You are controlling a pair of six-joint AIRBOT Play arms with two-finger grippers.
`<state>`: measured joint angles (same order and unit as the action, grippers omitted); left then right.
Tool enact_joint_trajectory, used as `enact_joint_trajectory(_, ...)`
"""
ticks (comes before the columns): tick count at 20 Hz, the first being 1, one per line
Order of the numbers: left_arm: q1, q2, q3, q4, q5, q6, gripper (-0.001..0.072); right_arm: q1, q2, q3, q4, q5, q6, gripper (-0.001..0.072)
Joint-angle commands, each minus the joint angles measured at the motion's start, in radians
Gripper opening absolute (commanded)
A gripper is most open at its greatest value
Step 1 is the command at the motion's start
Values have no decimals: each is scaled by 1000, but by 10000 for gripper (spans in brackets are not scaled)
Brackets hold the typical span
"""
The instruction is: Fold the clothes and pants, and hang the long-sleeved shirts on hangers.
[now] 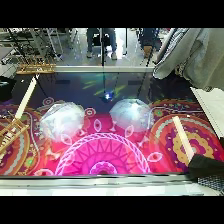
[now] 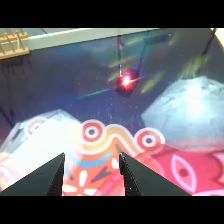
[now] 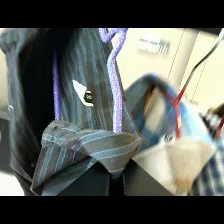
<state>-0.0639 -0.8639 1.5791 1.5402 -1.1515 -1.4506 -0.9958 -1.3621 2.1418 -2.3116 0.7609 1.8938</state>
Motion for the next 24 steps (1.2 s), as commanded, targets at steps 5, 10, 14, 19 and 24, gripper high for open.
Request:
enact_joint_trajectory(5,2,-18,0,-7,0,-54,346,-114,-72,-53,19,-165,55,33)
enact_joint_trajectory(10,2,-43,-1,-7,0,-54,346,-93,-47,-82,60,-146,50,36)
enact_joint_trajectory(14,2,-47,-1,-6,0,-53,346,-45,21,-82,66,-180,50,549)
enact_joint_trajectory(19,2,-47,-1,0,7,-53,350,101,165,-82,356,-209,50,546)
enact_joint_trajectory(24,2,-45,-1,44,-4,-53,349,447,237,-90,930,-5,-110,438)
